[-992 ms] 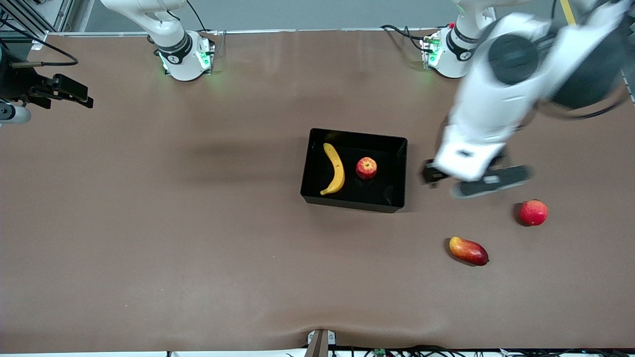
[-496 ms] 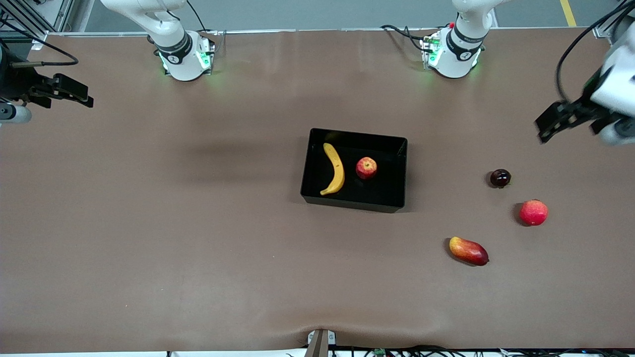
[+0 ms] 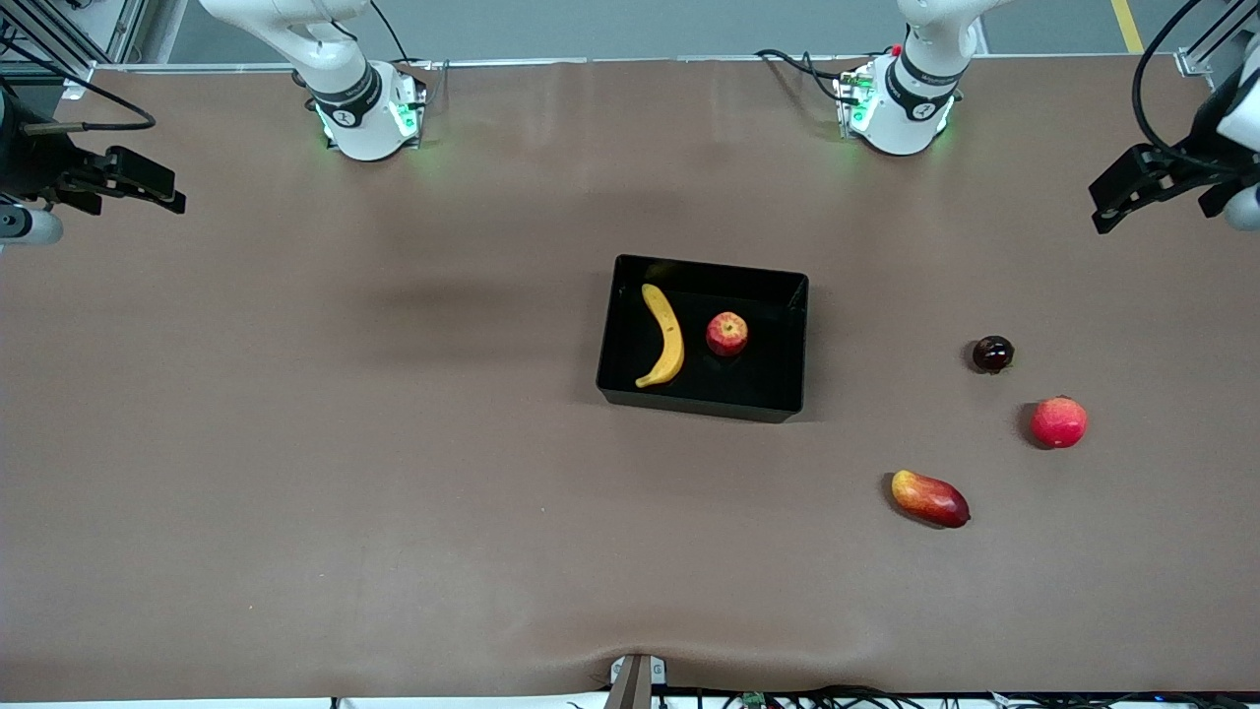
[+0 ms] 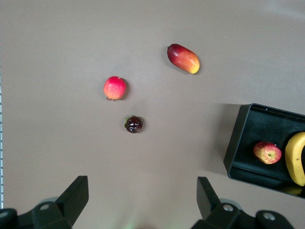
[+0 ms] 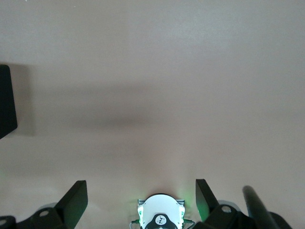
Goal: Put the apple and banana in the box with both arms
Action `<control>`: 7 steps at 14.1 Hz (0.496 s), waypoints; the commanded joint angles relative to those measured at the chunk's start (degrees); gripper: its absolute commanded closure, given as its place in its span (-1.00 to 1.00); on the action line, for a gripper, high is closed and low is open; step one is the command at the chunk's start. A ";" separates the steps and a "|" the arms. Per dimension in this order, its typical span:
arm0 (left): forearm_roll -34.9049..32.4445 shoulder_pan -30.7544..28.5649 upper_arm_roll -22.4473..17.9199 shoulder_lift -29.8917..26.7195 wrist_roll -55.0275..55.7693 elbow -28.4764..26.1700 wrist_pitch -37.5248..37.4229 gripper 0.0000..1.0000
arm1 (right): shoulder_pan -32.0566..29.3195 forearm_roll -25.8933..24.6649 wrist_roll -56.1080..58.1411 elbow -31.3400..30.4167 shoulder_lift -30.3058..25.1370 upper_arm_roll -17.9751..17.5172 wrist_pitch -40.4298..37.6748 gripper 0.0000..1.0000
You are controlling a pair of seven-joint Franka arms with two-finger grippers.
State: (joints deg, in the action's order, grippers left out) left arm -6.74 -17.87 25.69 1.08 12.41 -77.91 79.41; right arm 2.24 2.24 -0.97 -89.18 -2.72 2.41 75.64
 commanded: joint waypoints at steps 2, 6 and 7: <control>5.67 10.39 -14.95 -2.57 -5.01 -3.47 0.39 -1.00 | 0.13 -0.13 -0.88 -0.12 -0.26 0.05 -0.32 -1.00; 5.86 17.69 -22.53 -4.24 -7.92 -7.25 2.15 -1.00 | 0.22 -0.22 -0.88 -0.12 -0.18 0.05 -0.23 -1.00; 5.86 17.78 -22.53 -4.59 -7.92 -8.39 3.46 -1.00 | 0.22 -0.13 -0.88 -0.12 -0.18 0.05 -0.23 -1.00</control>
State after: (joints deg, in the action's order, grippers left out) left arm -1.91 -1.72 4.50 -0.28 5.32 -81.94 80.31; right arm 2.24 2.24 -0.97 -89.19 -2.72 2.42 75.64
